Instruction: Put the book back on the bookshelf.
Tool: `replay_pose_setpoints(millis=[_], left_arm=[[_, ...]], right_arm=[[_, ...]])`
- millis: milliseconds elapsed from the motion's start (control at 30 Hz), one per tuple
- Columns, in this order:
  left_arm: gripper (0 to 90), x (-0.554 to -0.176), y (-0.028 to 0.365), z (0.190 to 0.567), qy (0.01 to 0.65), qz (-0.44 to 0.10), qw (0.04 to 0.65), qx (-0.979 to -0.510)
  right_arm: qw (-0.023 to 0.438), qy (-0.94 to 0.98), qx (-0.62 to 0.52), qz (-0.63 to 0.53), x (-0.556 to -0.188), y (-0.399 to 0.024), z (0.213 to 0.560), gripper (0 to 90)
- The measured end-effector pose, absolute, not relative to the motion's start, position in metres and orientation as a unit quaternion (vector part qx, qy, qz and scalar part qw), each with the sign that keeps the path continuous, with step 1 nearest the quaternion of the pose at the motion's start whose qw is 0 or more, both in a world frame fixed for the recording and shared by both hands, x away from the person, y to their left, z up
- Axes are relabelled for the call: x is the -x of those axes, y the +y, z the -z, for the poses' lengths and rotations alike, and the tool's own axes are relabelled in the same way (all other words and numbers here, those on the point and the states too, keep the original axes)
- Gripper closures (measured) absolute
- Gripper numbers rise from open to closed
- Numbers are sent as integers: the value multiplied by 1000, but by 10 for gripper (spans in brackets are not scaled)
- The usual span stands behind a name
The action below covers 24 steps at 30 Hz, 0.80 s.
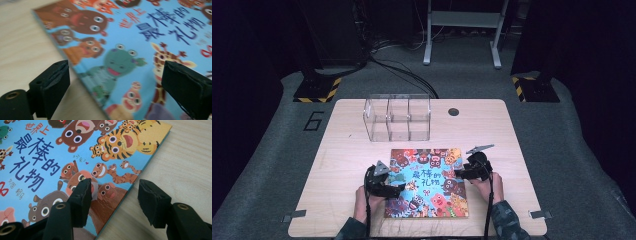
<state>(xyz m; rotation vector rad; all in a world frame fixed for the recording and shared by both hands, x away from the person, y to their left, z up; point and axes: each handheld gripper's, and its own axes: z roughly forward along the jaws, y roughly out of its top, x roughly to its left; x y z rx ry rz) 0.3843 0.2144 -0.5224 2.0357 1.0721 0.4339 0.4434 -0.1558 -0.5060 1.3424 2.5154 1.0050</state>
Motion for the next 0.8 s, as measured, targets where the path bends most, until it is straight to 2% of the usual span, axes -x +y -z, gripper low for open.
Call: replay_pose_setpoints(millis=[67, 300, 667, 800], left_arm=[[19, -386, 224, 521, 439, -179, 385, -792], [2, -389, 255, 528, 481, -193, 365, -774], [2, -391, 253, 531, 484, -193, 352, -777], [9, -392, 251, 532, 481, -208, 337, -782]], right_arm=[[57, 830, -445, -330, -444, -155, 506, 437], [59, 832, -444, -327, -446, -155, 506, 383], [52, 823, -453, -338, -456, -151, 506, 393], [36, 821, -462, -334, -462, -151, 505, 389]])
